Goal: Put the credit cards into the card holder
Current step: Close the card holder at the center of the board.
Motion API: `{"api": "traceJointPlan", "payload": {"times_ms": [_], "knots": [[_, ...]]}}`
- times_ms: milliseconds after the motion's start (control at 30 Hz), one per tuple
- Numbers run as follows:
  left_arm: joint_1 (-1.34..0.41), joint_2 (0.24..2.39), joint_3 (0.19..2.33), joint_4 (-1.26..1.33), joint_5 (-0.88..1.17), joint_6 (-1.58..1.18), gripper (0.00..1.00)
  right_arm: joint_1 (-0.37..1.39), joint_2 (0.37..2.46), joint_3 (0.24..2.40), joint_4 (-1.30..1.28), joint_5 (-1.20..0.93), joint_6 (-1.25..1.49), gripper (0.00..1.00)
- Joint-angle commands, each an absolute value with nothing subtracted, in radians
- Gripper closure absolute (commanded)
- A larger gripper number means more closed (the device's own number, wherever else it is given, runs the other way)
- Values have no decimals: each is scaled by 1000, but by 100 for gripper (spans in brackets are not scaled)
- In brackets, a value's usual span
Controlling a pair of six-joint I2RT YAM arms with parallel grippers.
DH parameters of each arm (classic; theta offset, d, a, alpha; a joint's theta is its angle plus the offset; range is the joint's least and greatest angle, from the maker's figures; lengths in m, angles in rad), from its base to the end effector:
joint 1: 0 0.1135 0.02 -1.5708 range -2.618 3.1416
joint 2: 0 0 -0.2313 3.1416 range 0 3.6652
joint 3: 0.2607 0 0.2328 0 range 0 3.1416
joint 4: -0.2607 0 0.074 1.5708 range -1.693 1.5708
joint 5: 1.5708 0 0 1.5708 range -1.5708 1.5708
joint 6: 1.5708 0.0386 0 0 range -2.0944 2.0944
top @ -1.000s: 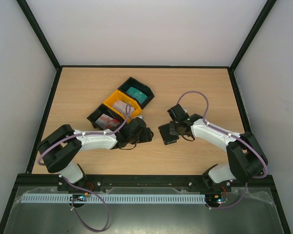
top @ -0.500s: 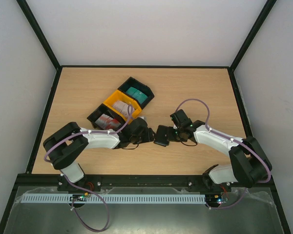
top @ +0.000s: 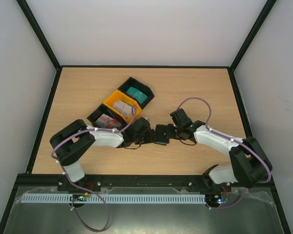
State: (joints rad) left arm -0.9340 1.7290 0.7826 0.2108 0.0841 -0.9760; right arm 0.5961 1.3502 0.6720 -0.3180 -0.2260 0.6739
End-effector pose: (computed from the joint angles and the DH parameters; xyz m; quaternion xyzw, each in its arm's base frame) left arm 0.1877 -0.2592 0.1190 -0.0021 0.9134 -0.3530 0.2027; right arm 0.1961 0.1435 0.1511 0.0051 0.9534 0.2541 0.1625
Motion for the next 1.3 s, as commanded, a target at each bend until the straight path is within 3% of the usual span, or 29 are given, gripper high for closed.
{"api": "traceJointPlan", "payload": {"times_ms": [0, 533, 900, 1267], "knots": [[-948, 1778, 816, 206, 119, -952, 47, 601, 1333, 665, -288, -187, 689, 94], [-956, 1808, 814, 195, 114, -948, 52, 601, 1361, 669, -264, -195, 688, 98], [-965, 1842, 827, 209, 138, -943, 71, 654, 1440, 701, -264, -148, 665, 98], [-969, 1856, 820, 218, 147, -942, 78, 666, 1432, 699, -210, -120, 682, 98]]}}
